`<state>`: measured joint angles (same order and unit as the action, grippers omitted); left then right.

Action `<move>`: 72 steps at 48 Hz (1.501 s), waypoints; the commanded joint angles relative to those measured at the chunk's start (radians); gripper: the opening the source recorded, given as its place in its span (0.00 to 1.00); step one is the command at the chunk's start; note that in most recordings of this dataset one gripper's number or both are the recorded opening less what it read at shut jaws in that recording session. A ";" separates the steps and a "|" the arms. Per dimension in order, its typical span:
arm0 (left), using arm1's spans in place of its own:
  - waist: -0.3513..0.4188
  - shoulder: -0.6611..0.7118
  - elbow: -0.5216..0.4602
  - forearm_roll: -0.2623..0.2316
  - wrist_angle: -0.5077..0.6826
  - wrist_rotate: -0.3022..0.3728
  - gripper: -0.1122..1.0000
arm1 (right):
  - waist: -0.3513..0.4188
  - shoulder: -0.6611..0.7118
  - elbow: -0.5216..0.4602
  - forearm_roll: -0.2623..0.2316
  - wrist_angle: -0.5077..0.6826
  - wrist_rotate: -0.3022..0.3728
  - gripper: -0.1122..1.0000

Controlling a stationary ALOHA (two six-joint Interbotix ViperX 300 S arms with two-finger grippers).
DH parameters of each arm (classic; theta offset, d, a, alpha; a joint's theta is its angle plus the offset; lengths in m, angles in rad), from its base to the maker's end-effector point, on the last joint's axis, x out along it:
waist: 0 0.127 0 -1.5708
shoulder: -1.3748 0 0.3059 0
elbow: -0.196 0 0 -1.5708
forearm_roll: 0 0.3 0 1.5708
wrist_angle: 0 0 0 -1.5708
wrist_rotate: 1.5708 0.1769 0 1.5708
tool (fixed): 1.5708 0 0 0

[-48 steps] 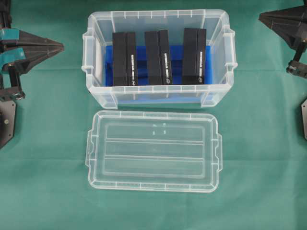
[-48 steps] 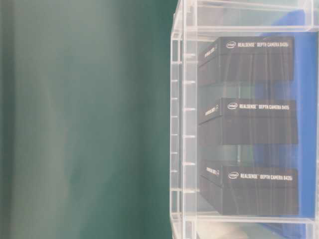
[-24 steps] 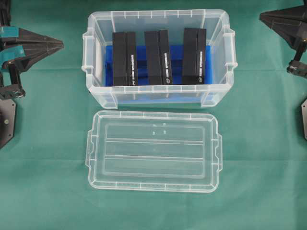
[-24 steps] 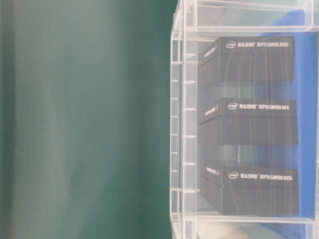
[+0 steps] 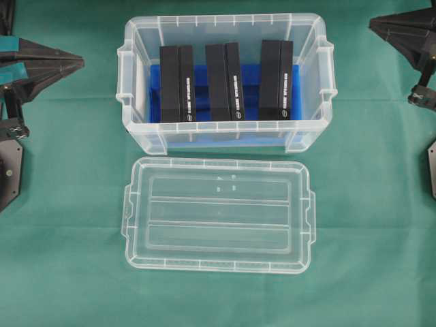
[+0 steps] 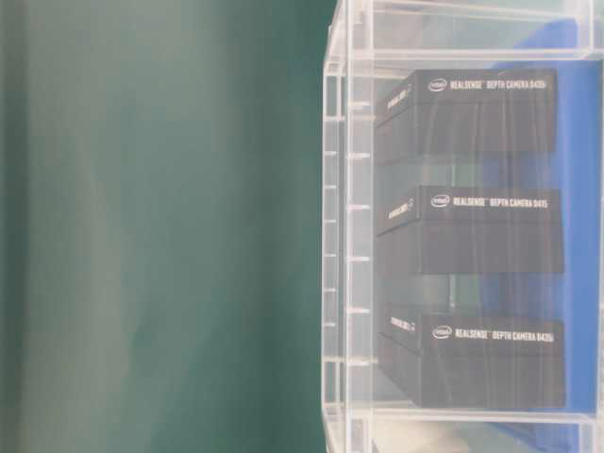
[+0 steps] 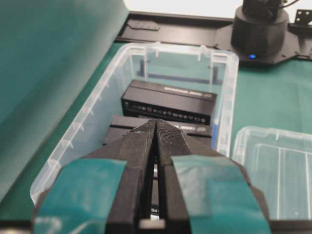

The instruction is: Clamp the lid of the box with both arms, then lift and open it.

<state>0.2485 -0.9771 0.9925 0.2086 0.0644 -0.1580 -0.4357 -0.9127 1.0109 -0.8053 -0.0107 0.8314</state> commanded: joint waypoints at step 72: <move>-0.003 0.008 -0.012 -0.002 -0.003 -0.003 0.10 | 0.026 -0.002 -0.020 0.020 -0.009 0.003 0.10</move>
<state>0.2485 -0.9771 0.9925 0.2071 0.0660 -0.1595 -0.4142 -0.9143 1.0109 -0.7915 -0.0123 0.8330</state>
